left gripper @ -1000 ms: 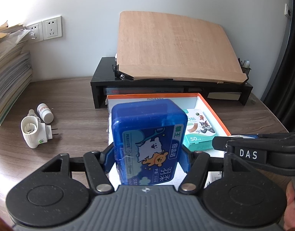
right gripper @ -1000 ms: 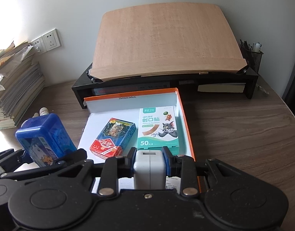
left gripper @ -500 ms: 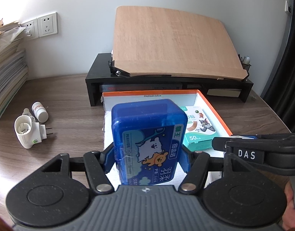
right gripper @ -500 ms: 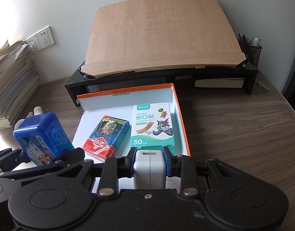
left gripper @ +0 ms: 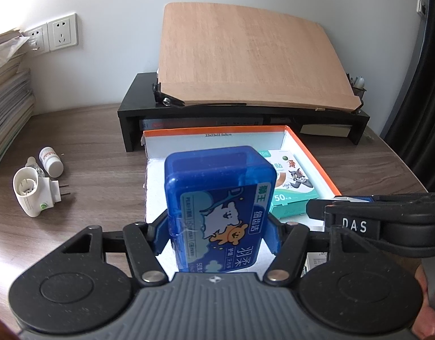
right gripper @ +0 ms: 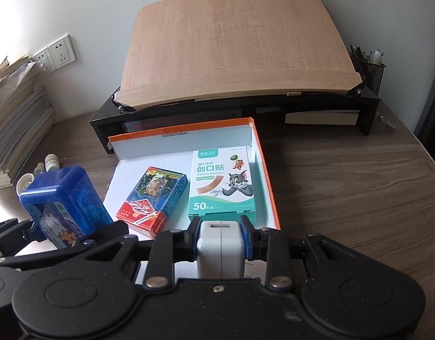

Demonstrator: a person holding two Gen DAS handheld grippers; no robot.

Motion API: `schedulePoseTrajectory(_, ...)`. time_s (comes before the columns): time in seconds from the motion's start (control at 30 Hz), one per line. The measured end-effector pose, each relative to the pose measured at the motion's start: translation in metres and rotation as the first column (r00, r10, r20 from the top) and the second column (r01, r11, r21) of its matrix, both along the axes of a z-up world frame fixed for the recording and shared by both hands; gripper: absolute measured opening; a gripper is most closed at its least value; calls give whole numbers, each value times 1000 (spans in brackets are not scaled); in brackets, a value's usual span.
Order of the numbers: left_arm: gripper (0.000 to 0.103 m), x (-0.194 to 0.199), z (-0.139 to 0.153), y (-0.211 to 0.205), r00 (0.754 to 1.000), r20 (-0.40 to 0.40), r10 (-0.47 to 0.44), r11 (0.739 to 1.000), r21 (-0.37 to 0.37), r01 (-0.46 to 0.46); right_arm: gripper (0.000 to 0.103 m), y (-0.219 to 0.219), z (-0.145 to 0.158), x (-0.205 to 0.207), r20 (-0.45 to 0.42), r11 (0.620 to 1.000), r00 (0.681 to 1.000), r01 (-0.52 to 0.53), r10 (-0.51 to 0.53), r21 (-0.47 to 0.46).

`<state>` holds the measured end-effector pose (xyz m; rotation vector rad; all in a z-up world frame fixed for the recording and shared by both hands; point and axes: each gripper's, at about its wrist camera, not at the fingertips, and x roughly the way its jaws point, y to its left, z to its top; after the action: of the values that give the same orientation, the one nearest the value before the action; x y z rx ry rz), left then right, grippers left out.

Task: Organize rigid objects
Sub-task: 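Hold the blue tin with left tool over the white box while right tool holds the charger beside it, then lower the blue tin into the white box and open left tool while right tool releases the charger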

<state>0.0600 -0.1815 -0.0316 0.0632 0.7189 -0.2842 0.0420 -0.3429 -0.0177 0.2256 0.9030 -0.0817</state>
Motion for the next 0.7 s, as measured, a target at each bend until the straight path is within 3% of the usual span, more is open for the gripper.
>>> schedulePoseTrajectory(0.13,65,1,0,0,1000,-7,-2,1000,-3,2,36,2,2,0,13,1000,1000,6,-6,-19)
schedulePoseTrajectory(0.4,65,1,-4,2,1000,-31,-7,1000,-10,7,62,0,20,-11,72,997,997,38,-34,-62)
schedulePoseTrajectory(0.6,66,3,-9,3,995,-87,-39,997,-64,34,67,-3,31,-27,97,995,994,66,-58,-79)
schedulePoseTrajectory(0.7,80,-2,-7,6,996,-85,-31,995,-96,23,67,-3,35,-35,105,994,993,72,-63,-81)
